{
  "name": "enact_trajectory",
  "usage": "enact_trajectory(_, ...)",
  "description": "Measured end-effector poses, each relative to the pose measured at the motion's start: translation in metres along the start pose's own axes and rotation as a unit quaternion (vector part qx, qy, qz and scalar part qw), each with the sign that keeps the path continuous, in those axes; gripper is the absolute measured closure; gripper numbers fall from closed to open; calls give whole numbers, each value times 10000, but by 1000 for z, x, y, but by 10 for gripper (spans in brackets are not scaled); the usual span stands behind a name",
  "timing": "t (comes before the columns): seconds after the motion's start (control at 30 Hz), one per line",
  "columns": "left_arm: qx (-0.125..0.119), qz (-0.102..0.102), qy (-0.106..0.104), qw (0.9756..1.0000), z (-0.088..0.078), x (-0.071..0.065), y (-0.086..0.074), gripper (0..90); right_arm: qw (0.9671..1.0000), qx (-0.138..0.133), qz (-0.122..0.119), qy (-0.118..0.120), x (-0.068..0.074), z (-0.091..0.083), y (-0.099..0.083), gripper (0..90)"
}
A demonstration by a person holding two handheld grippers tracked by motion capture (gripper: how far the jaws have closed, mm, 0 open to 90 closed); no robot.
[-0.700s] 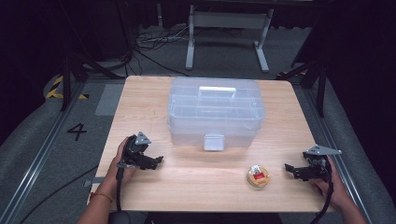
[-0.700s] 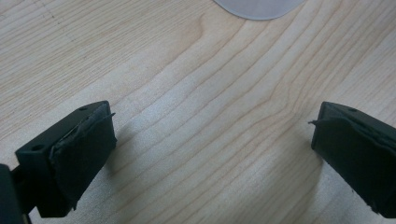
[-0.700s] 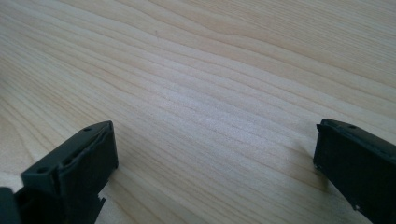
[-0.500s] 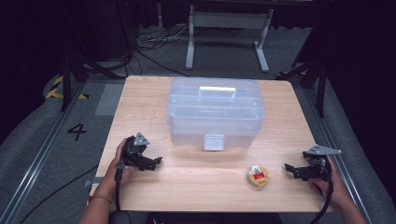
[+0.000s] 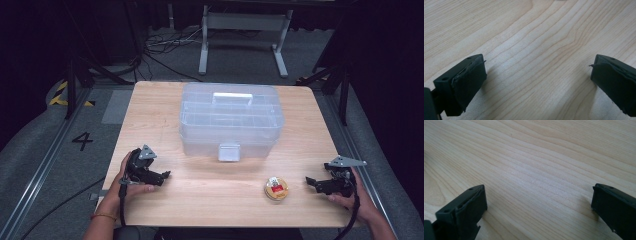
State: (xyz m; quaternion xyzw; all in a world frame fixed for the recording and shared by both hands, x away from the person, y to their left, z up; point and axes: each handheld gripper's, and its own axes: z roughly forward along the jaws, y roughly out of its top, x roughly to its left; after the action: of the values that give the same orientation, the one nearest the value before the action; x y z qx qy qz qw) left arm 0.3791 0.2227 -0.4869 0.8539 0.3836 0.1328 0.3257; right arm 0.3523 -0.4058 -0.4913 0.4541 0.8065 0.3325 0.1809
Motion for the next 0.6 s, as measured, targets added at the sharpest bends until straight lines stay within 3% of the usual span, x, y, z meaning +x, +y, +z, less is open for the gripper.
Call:
enact_trajectory(0.23, -1, 25, 7, 10000, 0, 0, 0, 4, 10000, 15, -5, 21, -3, -2, -1, 28)
enact_trajectory(0.33, -1, 25, 6, 10000, 0, 0, 0, 4, 9999, -132, 21, 38, -5, -5, -2, 167)
enact_trajectory(0.6, -1, 4, 27, 10000, 0, 0, 0, 5, 9991, -383, 128, 158, -10, -16, -1, 180)
